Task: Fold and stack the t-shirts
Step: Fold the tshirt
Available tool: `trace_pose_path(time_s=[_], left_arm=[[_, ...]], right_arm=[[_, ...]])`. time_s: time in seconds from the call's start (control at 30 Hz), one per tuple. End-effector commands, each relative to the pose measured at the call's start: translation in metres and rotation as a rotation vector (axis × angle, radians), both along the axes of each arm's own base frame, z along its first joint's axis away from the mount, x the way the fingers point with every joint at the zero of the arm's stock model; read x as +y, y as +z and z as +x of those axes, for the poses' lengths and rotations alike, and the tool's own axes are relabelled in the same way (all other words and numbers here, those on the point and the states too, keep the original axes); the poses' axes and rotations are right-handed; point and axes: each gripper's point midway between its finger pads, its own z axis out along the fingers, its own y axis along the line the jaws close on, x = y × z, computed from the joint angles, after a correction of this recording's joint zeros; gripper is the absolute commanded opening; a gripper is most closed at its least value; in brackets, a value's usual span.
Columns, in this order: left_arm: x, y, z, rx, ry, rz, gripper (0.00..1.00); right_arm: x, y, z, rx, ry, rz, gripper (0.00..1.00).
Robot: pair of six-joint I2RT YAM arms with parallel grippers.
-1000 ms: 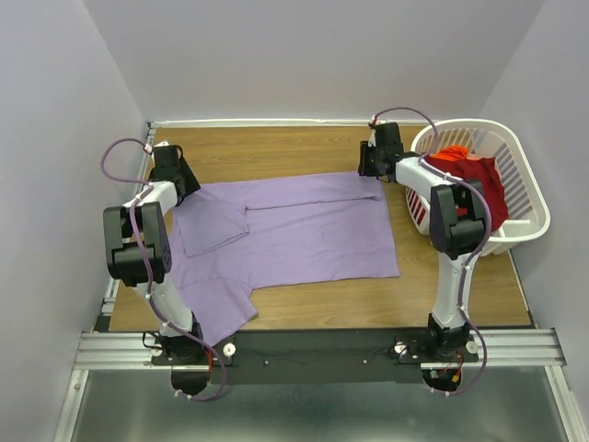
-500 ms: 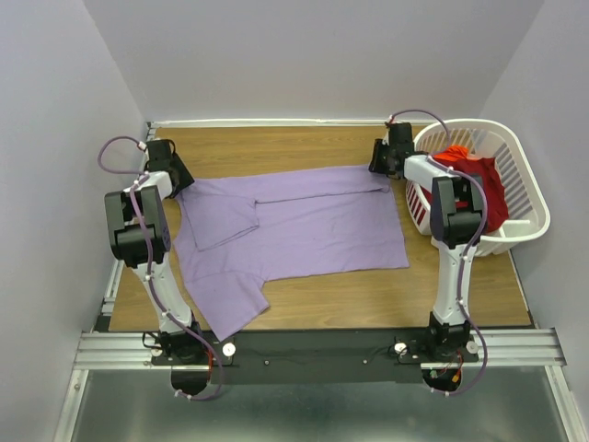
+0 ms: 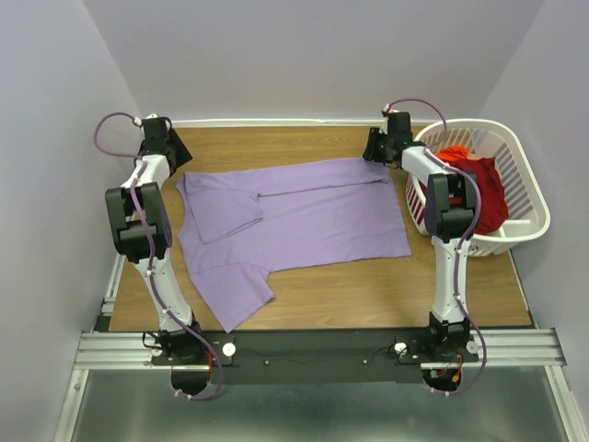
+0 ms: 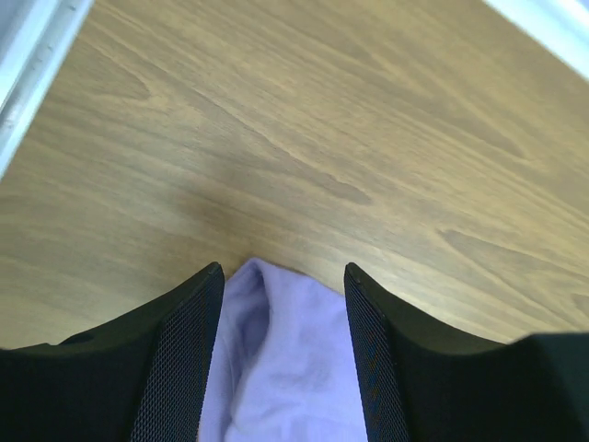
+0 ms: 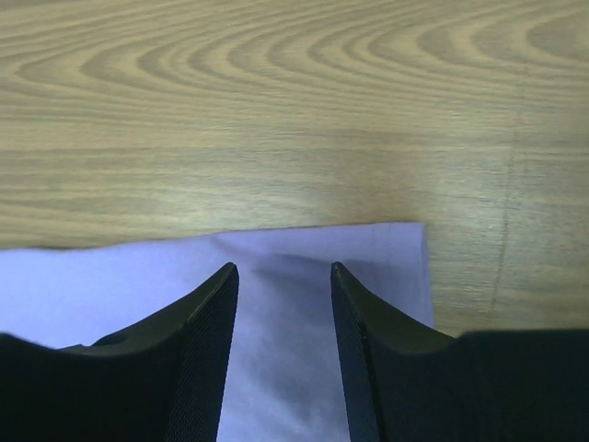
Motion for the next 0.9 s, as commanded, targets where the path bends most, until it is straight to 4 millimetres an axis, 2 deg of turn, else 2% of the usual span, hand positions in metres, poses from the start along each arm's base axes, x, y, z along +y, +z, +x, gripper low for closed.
trace_pose_path(time_s=[0.0, 0.03, 0.07, 0.1, 0.13, 0.17, 0.2, 0.23, 0.27, 0.3, 0.4, 0.47, 0.57, 0.63, 0.67, 0.7, 0.73, 0.87], left_arm=[[-0.003, 0.086, -0.014, -0.142, 0.028, 0.032, 0.63], [-0.005, 0.077, -0.018, -0.122, 0.028, 0.031, 0.63], [-0.007, 0.098, -0.025, -0.163, 0.027, 0.039, 0.63], [-0.014, 0.087, -0.037, -0.133, 0.018, 0.032, 0.63], [-0.023, 0.087, -0.045, -0.130, 0.000, 0.029, 0.63], [-0.028, 0.103, -0.055, -0.160, -0.010, 0.033, 0.63], [-0.037, 0.086, -0.070, -0.121, -0.030, 0.028, 0.63], [-0.043, 0.084, -0.080, -0.117, -0.045, 0.030, 0.63], [-0.053, 0.079, -0.098, -0.108, -0.061, 0.037, 0.63], [-0.054, 0.076, -0.109, -0.099, -0.056, 0.045, 0.63], [-0.063, 0.065, -0.142, -0.081, -0.072, 0.052, 0.63], [-0.072, 0.062, -0.158, -0.083, -0.091, 0.052, 0.63], [-0.077, 0.059, -0.162, -0.081, -0.099, 0.057, 0.63], [-0.087, 0.054, -0.159, -0.072, -0.130, 0.044, 0.63], [-0.091, 0.046, -0.156, -0.055, -0.142, 0.040, 0.63], [-0.096, 0.041, -0.154, -0.044, -0.152, 0.038, 0.63], [-0.098, 0.027, -0.152, -0.010, -0.157, 0.030, 0.63], [-0.103, 0.003, -0.139, 0.045, -0.176, 0.013, 0.63]], right_arm=[[0.012, 0.061, -0.004, -0.077, 0.080, 0.060, 0.53], [0.013, 0.067, -0.007, -0.082, 0.088, 0.066, 0.53], [0.016, 0.072, -0.011, -0.085, 0.095, 0.073, 0.53], [0.022, 0.073, -0.020, -0.074, 0.114, 0.088, 0.53], [0.024, 0.088, -0.026, -0.091, 0.125, 0.101, 0.54], [0.027, 0.094, -0.033, -0.091, 0.132, 0.118, 0.54], [0.033, 0.084, -0.048, -0.053, 0.156, 0.136, 0.54], [0.037, 0.084, -0.056, -0.041, 0.166, 0.148, 0.54], [0.042, 0.095, -0.068, -0.047, 0.176, 0.158, 0.54], [0.042, 0.077, -0.085, 0.002, 0.176, 0.154, 0.54], [0.043, 0.074, -0.114, 0.027, 0.179, 0.139, 0.54], [0.039, 0.057, -0.133, 0.068, 0.174, 0.111, 0.54], [0.036, 0.047, -0.135, 0.081, 0.172, 0.087, 0.54], [0.038, 0.043, -0.130, 0.085, 0.181, 0.085, 0.54], [0.039, 0.044, -0.125, 0.077, 0.186, 0.083, 0.54], [0.040, 0.031, -0.123, 0.103, 0.183, 0.081, 0.54], [0.040, 0.027, -0.121, 0.109, 0.184, 0.079, 0.54], [0.044, 0.014, -0.110, 0.124, 0.182, 0.086, 0.54]])
